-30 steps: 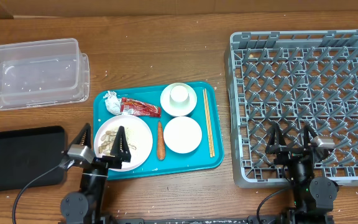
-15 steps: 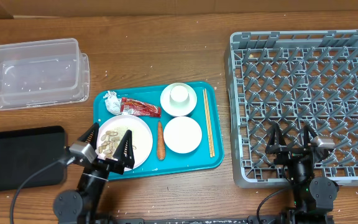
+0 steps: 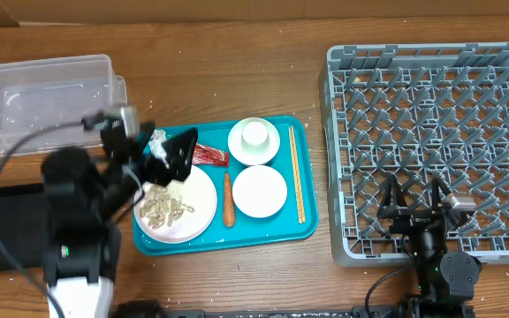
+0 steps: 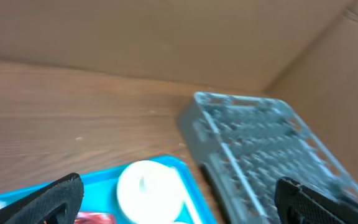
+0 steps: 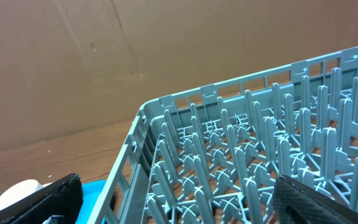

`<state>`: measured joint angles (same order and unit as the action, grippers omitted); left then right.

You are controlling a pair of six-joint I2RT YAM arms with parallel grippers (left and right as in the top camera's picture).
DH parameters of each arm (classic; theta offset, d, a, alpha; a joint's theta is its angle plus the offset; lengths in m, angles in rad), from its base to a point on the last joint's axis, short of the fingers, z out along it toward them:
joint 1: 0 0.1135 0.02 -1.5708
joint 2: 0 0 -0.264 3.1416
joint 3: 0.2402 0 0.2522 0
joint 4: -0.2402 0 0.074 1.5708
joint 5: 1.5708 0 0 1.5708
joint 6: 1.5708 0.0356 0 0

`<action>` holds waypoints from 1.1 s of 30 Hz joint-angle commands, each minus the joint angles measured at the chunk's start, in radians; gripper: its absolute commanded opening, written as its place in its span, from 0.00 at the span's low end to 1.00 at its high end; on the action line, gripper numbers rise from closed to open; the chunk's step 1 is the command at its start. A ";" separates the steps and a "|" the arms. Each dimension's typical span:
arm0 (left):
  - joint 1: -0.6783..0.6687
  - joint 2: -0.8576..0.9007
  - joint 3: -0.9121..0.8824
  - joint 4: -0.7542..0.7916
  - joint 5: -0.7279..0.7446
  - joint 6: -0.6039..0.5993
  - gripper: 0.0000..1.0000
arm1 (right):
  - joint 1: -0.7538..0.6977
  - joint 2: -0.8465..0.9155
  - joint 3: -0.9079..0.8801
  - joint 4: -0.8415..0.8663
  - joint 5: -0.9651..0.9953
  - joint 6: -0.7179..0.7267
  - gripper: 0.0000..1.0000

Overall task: Sort waste into correct bins and load items into the dishwasher
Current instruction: 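Lower the left gripper and grasp the rim of the white plate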

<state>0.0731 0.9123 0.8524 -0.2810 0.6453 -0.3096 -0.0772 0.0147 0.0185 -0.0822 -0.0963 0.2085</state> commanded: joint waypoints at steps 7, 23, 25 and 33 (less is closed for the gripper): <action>-0.013 0.187 0.095 -0.106 0.271 -0.005 1.00 | -0.003 -0.012 -0.010 0.005 0.009 -0.007 1.00; -0.323 0.278 0.324 -0.582 -0.531 -0.116 1.00 | -0.003 -0.012 -0.010 0.006 0.009 -0.007 1.00; -0.325 0.297 0.321 -0.595 -0.553 -0.117 1.00 | -0.003 -0.012 -0.010 0.006 0.009 -0.007 1.00; -0.324 0.430 0.321 -0.612 -0.581 -0.227 1.00 | -0.003 -0.012 -0.010 0.006 0.009 -0.007 1.00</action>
<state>-0.2474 1.2964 1.1591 -0.8944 0.0765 -0.4866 -0.0772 0.0147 0.0185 -0.0818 -0.0963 0.2077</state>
